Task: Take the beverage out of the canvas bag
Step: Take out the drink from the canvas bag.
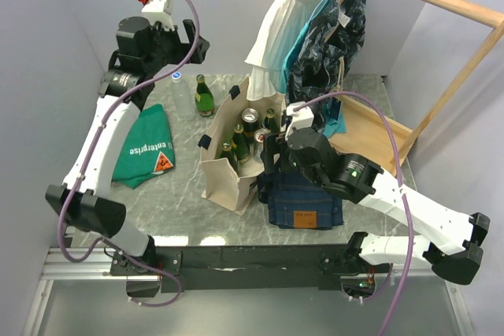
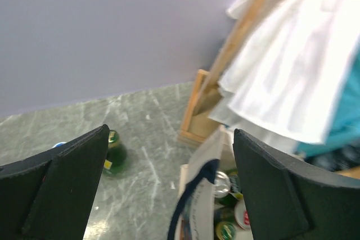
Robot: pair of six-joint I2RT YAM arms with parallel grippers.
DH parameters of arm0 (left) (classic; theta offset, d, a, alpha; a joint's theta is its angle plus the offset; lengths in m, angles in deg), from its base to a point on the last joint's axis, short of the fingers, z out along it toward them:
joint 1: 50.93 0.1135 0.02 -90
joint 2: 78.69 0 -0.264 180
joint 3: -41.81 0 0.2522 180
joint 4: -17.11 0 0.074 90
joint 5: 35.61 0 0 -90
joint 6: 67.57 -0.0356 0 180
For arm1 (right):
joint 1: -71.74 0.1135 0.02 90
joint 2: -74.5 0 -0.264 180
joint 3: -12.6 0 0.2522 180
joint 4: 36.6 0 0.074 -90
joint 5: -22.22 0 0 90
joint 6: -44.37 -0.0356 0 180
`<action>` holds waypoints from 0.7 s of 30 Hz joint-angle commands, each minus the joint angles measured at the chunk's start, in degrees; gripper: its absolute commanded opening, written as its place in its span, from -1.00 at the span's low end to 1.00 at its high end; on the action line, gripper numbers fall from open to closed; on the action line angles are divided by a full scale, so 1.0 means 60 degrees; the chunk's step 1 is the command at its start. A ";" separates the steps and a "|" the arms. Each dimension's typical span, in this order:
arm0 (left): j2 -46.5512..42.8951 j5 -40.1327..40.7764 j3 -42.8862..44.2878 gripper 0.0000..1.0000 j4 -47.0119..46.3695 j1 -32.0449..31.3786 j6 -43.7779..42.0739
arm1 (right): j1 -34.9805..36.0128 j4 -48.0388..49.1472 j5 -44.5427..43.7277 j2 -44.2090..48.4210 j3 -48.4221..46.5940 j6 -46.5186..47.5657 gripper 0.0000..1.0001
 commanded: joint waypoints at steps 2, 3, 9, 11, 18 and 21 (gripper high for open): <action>-0.0845 -0.1795 -0.0337 0.93 -0.0329 -0.0018 0.0303 | 0.0041 0.0410 -0.0180 0.0320 0.0205 -0.0008 0.78; -0.1005 -0.1956 -0.0570 0.93 -0.0431 -0.0033 0.0362 | 0.0041 0.0381 -0.0181 0.0320 0.0220 -0.0023 0.78; -0.0978 -0.2397 -0.0618 0.93 -0.0609 -0.0471 0.0480 | 0.0041 0.0439 -0.0269 0.0306 0.0483 -0.0140 0.78; -0.0788 -0.2063 -0.0296 0.93 -0.0056 -0.1027 0.0086 | 0.0041 0.0439 -0.0225 0.0247 0.0498 -0.0126 0.78; -0.0758 0.0223 -0.0806 0.93 0.0651 -0.3459 -0.1102 | 0.0041 0.0264 0.0024 -0.0002 0.0528 0.0079 0.79; -0.0991 0.0996 -0.1609 0.98 0.0318 -0.3826 -0.1029 | 0.0041 0.0073 0.0565 -0.0162 0.0469 0.0357 0.77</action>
